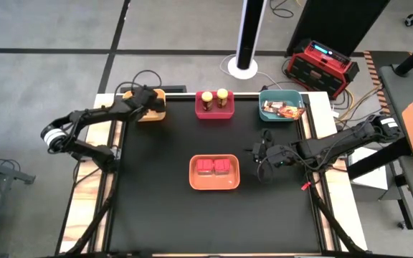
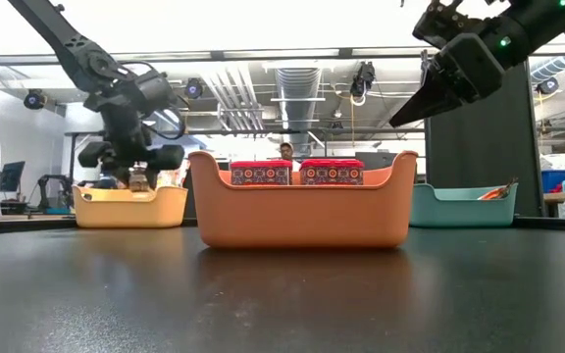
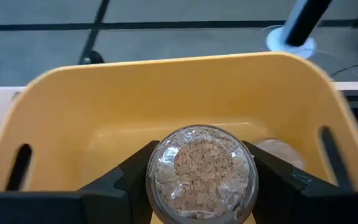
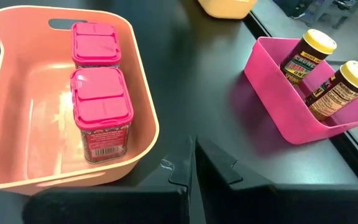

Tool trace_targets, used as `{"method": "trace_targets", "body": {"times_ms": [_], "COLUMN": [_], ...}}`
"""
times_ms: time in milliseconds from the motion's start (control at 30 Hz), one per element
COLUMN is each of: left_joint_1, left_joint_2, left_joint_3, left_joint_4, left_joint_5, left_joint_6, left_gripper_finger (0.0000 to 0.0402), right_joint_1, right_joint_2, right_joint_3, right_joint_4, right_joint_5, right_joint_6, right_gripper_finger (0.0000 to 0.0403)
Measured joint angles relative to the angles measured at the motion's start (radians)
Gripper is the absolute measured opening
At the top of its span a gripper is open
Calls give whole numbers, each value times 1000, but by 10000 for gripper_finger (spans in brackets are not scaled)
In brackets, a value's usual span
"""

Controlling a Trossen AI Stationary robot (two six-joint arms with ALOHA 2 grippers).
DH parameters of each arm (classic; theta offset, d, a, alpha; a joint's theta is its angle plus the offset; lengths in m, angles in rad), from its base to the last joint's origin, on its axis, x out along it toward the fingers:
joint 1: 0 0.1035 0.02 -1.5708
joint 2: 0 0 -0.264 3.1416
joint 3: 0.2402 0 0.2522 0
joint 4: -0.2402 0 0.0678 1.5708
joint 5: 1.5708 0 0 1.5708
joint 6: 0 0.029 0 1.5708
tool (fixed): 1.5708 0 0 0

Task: Sort spices by type
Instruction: Put the transparent seasoning bottle into the yellow bin

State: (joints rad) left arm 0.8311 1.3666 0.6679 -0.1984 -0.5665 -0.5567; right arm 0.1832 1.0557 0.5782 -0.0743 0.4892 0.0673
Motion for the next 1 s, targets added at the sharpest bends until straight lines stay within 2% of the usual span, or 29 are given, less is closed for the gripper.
{"method": "trace_targets", "body": {"times_ms": [400, 1000], "left_joint_1": [1, 2], "left_joint_2": [151, 159], "left_joint_3": [32, 44], "left_joint_4": [4, -4], "left_joint_5": [-71, -76], "left_joint_6": [-44, -64], "left_gripper_finger": [183, 202], "right_joint_1": [0, 0], "right_joint_2": [0, 0], "right_joint_3": [-10, -10], "right_joint_4": [0, -3], "right_joint_5": [0, 0], "right_joint_6": [0, 3], "right_gripper_finger": [12, 12]}}
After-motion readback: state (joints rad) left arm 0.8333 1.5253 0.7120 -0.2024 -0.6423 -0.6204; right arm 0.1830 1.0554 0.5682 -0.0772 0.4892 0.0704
